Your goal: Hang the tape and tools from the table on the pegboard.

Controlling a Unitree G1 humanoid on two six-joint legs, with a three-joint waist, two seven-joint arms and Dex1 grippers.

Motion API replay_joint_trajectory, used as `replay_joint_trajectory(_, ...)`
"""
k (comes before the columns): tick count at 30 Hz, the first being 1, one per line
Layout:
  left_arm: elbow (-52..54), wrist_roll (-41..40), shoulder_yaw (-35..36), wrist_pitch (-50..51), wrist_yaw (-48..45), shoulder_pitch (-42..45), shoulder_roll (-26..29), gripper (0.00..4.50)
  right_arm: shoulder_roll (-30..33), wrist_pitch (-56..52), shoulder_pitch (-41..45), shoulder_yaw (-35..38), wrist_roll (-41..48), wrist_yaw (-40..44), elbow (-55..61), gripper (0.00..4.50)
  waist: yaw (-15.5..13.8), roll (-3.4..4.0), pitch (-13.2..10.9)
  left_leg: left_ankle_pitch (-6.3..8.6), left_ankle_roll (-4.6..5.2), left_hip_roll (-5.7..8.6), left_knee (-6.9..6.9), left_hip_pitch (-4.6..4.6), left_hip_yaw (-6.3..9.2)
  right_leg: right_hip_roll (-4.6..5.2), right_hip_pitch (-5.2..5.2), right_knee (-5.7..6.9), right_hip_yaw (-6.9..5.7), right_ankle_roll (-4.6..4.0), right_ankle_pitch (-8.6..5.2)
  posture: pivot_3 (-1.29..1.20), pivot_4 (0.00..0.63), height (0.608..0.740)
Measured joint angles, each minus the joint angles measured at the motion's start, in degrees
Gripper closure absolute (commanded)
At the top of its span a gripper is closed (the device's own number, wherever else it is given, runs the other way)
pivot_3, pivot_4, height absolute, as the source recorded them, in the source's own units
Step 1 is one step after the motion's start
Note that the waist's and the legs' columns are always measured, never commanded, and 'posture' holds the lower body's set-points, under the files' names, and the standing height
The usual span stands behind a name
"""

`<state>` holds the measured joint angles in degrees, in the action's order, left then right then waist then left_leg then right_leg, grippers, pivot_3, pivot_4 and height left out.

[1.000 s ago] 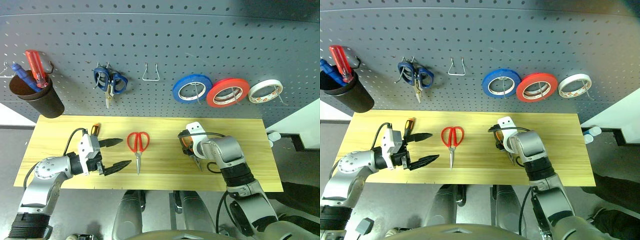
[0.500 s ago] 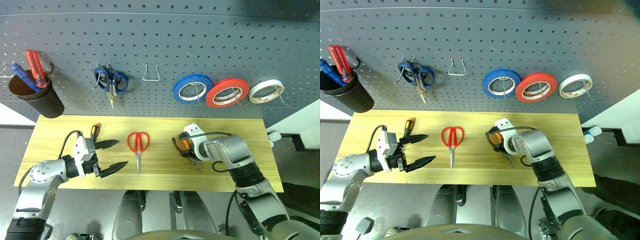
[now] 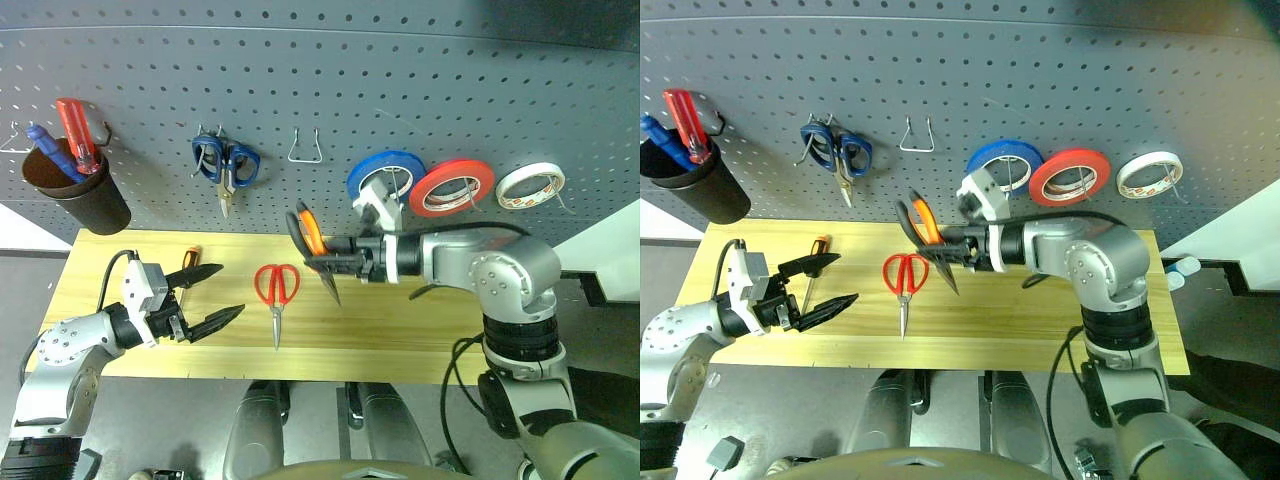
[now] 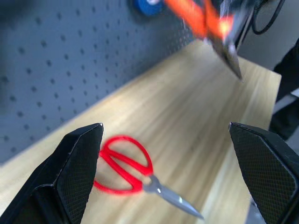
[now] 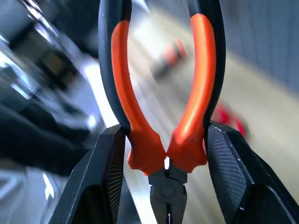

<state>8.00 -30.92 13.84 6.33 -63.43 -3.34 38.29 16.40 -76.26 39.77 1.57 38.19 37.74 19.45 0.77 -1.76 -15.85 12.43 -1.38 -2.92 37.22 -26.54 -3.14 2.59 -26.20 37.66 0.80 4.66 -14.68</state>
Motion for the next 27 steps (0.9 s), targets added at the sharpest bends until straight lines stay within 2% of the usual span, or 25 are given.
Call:
replay_joint_trajectory(5,-0.1,-3.1,2.5,1.6,0.7,1.6,-0.1,0.0,-3.3,4.6,3.7,5.0,3.3,-1.4,-1.0,2.28,0.1,-0.15,0.4,-0.04,-0.06,0.0,0.02,-0.01,-0.11,0.0,0.0,0.03,-0.01,0.0,0.03,0.04,0.158,0.723)
replay_joint_trajectory(10,1.4,-10.3,6.5,6.6,3.4,4.8,-0.5,0.0,-5.6,10.6,6.8,6.9,3.9,-3.9,-2.7,2.28,0.1,-0.34,0.8,-0.08,-0.13,0.0,0.14,0.03,-0.11,-0.01,-0.03,0.34,-0.04,-0.01,0.04,0.05,0.147,0.723)
replay_joint_trajectory(15,6.6,-17.7,10.5,13.6,4.2,6.3,3.5,0.0,-8.4,15.9,9.9,8.3,4.4,-8.0,-4.9,2.28,0.3,-0.46,1.1,-0.15,-0.17,0.0,0.22,0.08,-0.14,-0.01,0.0,0.45,-0.03,-0.04,0.11,0.06,0.135,0.723)
replay_joint_trajectory(19,8.0,-20.5,12.8,17.4,4.6,6.5,6.8,0.0,-9.3,22.2,12.9,8.0,1.5,-12.7,-8.2,2.28,0.2,-0.47,1.3,-0.37,-0.26,0.04,0.14,0.08,-0.12,-0.09,-0.04,0.45,-0.07,-0.15,0.26,0.07,0.125,0.723)
replay_joint_trajectory(27,8.6,-22.2,16.3,19.7,4.9,7.1,9.1,0.0,-12.0,31.4,13.5,4.5,-5.3,-19.0,-12.3,2.28,0.0,-0.5,2.3,-0.69,-0.22,0.06,0.13,0.08,-0.13,-0.09,-0.04,0.44,-0.09,-0.21,0.51,0.07,0.12,0.723)
